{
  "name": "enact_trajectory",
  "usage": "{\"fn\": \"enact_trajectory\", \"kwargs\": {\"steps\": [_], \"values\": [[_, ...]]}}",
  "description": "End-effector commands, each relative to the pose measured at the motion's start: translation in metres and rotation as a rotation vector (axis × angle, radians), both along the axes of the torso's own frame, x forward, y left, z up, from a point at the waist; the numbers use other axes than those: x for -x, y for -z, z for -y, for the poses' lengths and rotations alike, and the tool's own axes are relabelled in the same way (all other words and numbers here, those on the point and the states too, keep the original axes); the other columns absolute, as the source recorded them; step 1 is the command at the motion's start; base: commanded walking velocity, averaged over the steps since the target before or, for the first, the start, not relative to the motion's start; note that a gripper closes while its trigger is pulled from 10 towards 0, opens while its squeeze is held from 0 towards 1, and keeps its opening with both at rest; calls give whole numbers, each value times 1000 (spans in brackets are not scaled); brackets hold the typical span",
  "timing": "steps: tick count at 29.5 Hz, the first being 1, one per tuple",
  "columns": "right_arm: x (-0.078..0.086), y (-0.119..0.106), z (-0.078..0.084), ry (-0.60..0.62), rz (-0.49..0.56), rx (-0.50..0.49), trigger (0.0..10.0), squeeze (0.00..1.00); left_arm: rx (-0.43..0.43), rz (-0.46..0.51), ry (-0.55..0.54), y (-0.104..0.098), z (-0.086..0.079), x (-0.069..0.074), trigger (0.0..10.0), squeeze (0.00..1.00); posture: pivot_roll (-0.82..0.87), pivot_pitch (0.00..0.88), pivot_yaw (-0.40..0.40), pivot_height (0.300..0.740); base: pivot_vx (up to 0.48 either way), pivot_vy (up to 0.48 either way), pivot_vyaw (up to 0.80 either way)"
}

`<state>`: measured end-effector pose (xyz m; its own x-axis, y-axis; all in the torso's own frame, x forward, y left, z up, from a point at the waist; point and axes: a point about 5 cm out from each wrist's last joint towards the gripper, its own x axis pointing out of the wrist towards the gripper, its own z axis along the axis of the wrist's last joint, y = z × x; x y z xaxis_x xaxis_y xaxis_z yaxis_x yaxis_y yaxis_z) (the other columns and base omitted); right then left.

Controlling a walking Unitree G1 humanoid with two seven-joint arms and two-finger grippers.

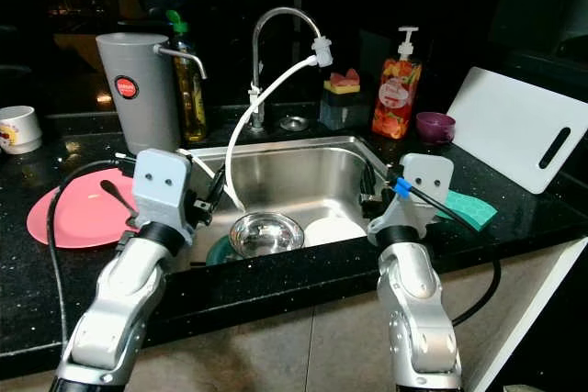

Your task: Kitchen organization

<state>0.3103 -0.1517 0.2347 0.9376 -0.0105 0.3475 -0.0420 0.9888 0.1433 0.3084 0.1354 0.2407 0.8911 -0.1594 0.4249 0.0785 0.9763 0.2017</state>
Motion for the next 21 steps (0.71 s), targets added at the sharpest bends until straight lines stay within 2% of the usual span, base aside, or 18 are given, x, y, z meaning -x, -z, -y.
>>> {"fn": "enact_trajectory", "kwargs": {"steps": [1,21], "values": [[-2,-1,0,-4,6,-7,10000,0,-5,6,0,-2,2,-2,10000,0,71,0,-84,740,0,0,0],[-1,0,-1,-4,2,-9,10000,0,-2,4,-4,-1,2,-1,10000,0,71,0,-85,740,0,0,0]]}}
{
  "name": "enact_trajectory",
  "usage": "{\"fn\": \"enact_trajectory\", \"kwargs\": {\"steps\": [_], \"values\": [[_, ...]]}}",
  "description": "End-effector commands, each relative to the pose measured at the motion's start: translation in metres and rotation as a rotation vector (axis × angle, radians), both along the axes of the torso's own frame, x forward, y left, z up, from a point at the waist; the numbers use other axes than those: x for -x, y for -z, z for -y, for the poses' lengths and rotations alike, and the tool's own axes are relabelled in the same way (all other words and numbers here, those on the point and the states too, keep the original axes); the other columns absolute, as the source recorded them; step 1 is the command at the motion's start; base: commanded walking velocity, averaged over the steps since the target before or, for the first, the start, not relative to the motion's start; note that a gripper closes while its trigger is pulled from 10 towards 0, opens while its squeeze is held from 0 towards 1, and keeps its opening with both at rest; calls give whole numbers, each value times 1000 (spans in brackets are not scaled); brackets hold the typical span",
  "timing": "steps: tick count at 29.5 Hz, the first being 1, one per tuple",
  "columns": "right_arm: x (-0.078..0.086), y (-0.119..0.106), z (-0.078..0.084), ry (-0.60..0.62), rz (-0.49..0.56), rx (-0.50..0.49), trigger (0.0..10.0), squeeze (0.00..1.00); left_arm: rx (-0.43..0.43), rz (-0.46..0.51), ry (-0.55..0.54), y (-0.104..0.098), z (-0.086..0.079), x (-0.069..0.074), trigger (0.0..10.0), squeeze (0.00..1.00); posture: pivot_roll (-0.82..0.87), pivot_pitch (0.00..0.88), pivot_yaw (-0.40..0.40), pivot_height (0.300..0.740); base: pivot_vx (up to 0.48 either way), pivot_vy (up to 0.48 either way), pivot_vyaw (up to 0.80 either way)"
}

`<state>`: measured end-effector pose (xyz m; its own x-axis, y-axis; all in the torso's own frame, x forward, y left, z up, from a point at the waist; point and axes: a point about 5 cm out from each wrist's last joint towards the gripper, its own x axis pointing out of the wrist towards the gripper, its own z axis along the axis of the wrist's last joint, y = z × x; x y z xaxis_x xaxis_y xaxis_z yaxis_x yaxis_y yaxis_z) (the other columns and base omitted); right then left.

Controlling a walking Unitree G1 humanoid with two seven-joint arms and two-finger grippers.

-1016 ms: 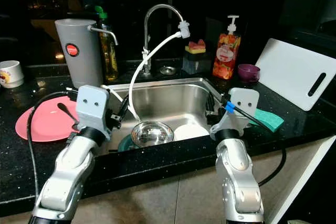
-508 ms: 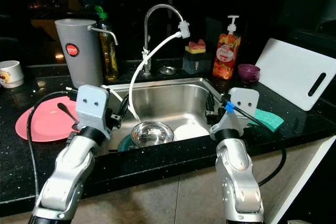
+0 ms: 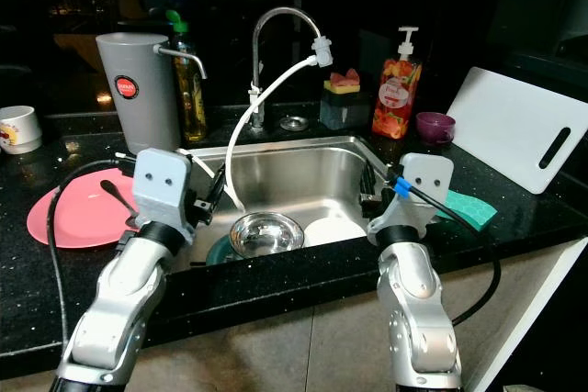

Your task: Kitchen organization

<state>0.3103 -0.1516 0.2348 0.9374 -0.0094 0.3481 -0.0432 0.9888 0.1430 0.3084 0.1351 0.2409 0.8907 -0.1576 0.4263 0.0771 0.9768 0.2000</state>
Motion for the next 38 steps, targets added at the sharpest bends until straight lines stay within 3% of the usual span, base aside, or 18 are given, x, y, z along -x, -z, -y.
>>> {"fn": "enact_trajectory", "kwargs": {"steps": [1,22,30,38], "values": [[-1,0,0,-3,1,-10,10000,0,-4,2,-3,-1,2,-1,10000,0,71,0,-85,740,0,0,0],[-1,-3,-1,-1,12,-15,10000,0,4,8,-12,-4,2,-4,10000,0,56,0,-66,740,0,0,0],[0,-1,-13,-18,11,-39,10000,0,-16,18,6,-5,7,-8,10000,0,57,0,-54,740,0,0,0],[-3,0,-12,-3,2,-32,10000,0,41,41,3,-14,13,-16,10000,0,45,0,-63,740,0,0,0]]}}
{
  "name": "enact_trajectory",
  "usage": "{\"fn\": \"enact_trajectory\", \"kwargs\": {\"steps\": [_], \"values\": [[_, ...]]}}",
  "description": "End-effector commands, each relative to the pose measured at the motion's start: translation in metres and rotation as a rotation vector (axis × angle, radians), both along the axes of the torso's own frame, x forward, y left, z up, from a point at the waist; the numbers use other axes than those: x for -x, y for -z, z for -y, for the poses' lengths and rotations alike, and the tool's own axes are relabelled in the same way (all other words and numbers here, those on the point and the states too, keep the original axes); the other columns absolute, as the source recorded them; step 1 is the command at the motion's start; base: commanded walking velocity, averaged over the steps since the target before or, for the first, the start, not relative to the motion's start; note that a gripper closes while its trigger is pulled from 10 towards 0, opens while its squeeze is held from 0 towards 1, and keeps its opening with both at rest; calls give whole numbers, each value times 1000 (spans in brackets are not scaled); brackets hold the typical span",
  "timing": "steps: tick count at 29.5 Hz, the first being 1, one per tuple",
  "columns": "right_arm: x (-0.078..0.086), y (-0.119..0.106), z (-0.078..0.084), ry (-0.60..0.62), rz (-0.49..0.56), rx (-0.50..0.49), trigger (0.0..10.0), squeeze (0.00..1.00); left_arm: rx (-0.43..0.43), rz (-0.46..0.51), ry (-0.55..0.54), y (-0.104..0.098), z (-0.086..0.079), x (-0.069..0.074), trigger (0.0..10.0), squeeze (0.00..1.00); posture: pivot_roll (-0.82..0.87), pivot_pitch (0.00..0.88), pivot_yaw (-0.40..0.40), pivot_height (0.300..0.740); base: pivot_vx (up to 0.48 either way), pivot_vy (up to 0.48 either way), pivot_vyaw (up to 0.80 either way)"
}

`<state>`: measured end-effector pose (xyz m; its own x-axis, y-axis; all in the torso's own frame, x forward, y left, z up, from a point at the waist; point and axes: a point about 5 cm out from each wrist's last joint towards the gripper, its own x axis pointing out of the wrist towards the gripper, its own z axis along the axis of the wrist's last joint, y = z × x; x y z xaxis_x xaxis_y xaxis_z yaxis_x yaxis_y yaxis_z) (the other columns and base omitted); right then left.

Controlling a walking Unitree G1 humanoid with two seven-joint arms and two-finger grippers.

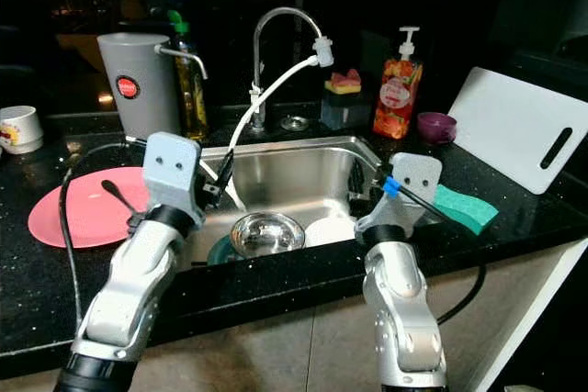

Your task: Kitchen organization

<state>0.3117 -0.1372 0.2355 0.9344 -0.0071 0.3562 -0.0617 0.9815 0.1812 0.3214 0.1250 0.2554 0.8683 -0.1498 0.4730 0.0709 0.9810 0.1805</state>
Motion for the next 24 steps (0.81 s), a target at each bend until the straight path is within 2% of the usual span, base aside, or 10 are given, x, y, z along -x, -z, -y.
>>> {"fn": "enact_trajectory", "kwargs": {"steps": [1,4,10,13,17,24], "values": [[-2,1,2,14,-7,7,10000,0,17,-8,1,0,3,-3,10000,0,45,0,-63,740,0,0,0],[-2,9,6,43,-41,1,10000,0,29,-11,6,3,9,-2,10000,0,49,0,-84,740,0,0,0],[-2,17,4,26,-72,30,10000,0,54,-15,-25,8,8,0,10000,0,36,0,-107,740,0,0,0],[-2,17,7,37,-75,40,10000,0,49,-32,-25,11,6,0,10000,0,9,0,-70,740,0,0,0],[0,23,15,94,-82,20,10000,0,-20,-58,18,20,6,2,10000,0,13,0,-49,740,0,0,0],[6,31,13,95,-100,31,10000,0,-26,-78,-34,20,-9,-4,10000,0,-10,0,-11,740,0,0,0]]}}
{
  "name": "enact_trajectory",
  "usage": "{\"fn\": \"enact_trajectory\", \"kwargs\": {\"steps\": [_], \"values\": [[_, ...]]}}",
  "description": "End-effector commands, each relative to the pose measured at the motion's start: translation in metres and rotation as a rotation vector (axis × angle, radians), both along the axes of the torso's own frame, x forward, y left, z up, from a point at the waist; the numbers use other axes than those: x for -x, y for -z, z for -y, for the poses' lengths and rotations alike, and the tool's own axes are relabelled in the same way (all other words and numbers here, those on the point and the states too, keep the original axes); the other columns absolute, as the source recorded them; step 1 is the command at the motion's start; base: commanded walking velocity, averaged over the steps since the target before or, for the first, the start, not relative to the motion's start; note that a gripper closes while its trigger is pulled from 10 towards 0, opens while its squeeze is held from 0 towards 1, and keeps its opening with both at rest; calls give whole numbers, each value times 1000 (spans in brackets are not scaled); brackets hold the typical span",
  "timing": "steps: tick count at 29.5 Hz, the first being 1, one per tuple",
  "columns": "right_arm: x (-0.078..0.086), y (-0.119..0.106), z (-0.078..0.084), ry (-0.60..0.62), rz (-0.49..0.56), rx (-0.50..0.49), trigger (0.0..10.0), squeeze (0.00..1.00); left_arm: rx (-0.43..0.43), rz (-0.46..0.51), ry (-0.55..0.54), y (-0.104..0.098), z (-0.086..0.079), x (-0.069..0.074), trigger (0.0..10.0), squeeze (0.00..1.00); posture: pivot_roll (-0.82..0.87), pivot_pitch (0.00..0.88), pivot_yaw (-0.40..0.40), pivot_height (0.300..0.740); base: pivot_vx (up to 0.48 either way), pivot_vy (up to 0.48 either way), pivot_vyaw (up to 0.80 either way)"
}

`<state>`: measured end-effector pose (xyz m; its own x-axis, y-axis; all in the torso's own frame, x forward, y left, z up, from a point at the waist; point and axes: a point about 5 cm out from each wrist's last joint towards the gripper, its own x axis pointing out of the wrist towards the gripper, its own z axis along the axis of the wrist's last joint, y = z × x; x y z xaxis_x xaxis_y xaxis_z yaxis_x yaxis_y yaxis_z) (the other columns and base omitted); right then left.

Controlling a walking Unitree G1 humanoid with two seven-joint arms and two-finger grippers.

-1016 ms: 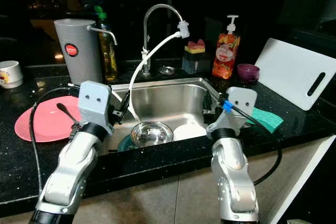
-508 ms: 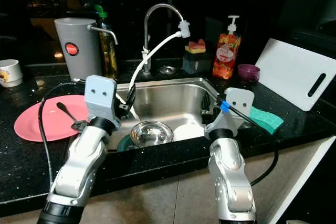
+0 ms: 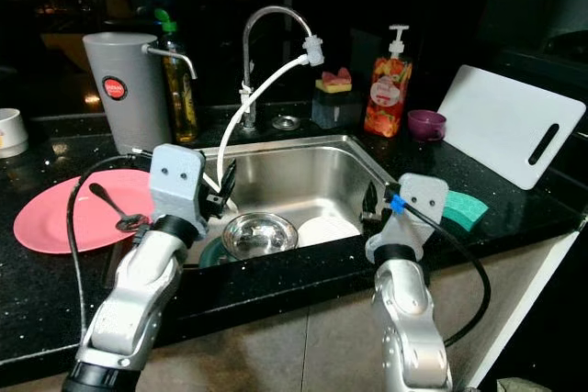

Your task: Kitchen organization

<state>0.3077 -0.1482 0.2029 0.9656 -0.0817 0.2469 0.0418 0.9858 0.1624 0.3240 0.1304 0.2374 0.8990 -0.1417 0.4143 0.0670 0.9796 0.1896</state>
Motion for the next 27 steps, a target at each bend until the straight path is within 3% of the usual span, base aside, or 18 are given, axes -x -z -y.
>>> {"fn": "enact_trajectory", "kwargs": {"steps": [1,4,5,6,7,12,13,16,18,23,27], "values": [[2,-2,2,10,15,12,10000,0,-12,-14,-18,2,-3,-2,10000,0,-10,0,-11,740,0,0,0],[1,1,15,66,12,-3,10000,0,-57,-20,-21,3,-16,1,10000,0,12,0,-26,740,0,0,0],[1,1,15,66,12,-3,10000,0,-57,-20,-21,3,-16,1,10000,0,12,0,-26,740,0,0,0],[1,3,15,75,3,-15,10000,0,-113,-37,-28,3,-32,1,10000,0,16,0,-26,740,0,0,0],[1,3,15,75,3,-15,10000,0,-113,-37,-28,3,-32,1,10000,0,16,0,-26,740,0,0,0],[-4,-4,11,21,21,25,10000,0,-405,-69,-9,-5,-65,1,10000,0,29,0,-30,740,0,0,0],[-4,-4,11,21,21,25,10000,0,-405,-69,-9,-5,-65,1,10000,0,29,0,-30,740,0,0,0],[-6,-6,17,42,30,16,10000,0,-680,-131,14,-3,-82,9,10000,0,51,0,-35,740,0,0,0],[-6,-3,14,38,19,-4,10000,0,-773,-185,55,-6,-92,18,10000,0,63,0,-45,740,0,0,0],[-7,-2,5,2,17,1,10000,0,-876,-234,90,-16,-103,27,10000,0,71,0,-52,740,0,0,0],[-9,-2,5,-2,14,-4,10000,0,-946,-261,-12,-20,-114,22,10000,0,72,0,-60,740,0,0,0]]}}
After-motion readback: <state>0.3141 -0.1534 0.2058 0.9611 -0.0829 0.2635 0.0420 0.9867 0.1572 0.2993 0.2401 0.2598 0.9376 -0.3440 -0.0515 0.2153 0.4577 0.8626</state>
